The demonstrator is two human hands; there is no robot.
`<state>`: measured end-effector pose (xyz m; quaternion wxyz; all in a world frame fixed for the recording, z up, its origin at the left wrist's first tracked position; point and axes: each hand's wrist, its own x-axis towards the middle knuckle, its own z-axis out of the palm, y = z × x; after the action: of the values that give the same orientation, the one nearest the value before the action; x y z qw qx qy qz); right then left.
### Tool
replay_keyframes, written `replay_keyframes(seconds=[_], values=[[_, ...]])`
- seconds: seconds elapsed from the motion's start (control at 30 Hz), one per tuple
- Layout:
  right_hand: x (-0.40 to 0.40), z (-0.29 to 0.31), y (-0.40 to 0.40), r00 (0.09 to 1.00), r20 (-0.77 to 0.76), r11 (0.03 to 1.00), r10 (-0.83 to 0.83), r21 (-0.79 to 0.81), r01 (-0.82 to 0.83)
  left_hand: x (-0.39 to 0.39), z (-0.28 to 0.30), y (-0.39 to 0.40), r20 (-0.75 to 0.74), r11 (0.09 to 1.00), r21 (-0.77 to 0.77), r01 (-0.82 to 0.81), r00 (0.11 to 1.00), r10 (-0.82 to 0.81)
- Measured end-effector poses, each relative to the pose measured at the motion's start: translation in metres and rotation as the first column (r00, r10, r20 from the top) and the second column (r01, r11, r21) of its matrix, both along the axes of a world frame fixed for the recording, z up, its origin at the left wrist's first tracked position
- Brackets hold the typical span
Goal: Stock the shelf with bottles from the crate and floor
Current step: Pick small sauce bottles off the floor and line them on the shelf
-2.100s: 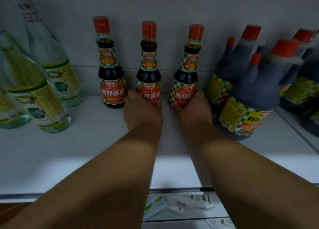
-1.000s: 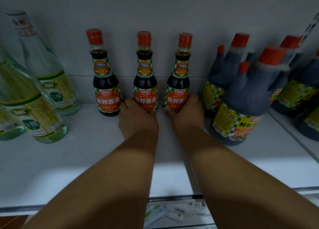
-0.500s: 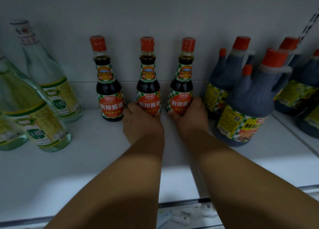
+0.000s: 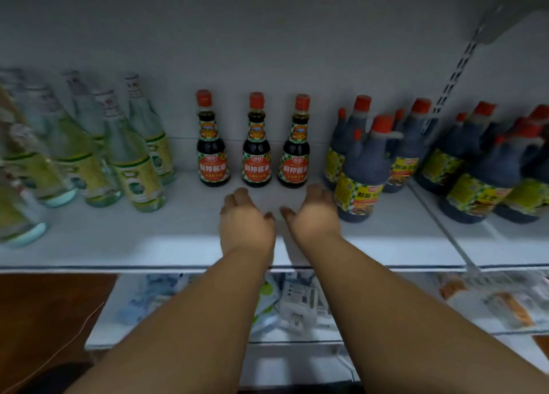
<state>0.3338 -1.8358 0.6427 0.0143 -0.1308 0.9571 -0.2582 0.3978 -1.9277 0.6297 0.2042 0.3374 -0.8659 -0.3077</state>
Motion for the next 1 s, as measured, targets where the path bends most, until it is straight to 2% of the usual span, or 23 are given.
replay_keyframes(seconds=[0.23,0.47,0.73,0.9,1.0], values=[[0.085,0.029,0.05,0.98,-0.019,0.979,0.199,-0.028,-0.2,0.117,0.026,0.053,0.034,0.99,-0.138,-0.035,0.999,0.04],[0.149,0.052,0.055,0.955,-0.053,0.955,0.29,-0.045,-0.293,0.206,0.042,0.049,0.085,0.977,-0.211,0.01,0.996,0.008],[0.231,0.048,-0.023,0.934,-0.125,0.935,0.335,-0.075,-0.345,0.293,0.036,-0.031,0.146,0.961,-0.266,0.071,0.989,-0.033],[0.299,0.011,-0.099,0.917,-0.096,0.919,0.387,-0.036,-0.392,0.366,0.011,-0.116,0.264,0.953,-0.283,0.109,0.964,-0.032],[0.325,-0.009,-0.124,0.912,-0.036,0.912,0.409,-0.025,-0.41,0.391,-0.004,-0.145,0.302,0.969,-0.231,0.083,0.953,-0.01]])
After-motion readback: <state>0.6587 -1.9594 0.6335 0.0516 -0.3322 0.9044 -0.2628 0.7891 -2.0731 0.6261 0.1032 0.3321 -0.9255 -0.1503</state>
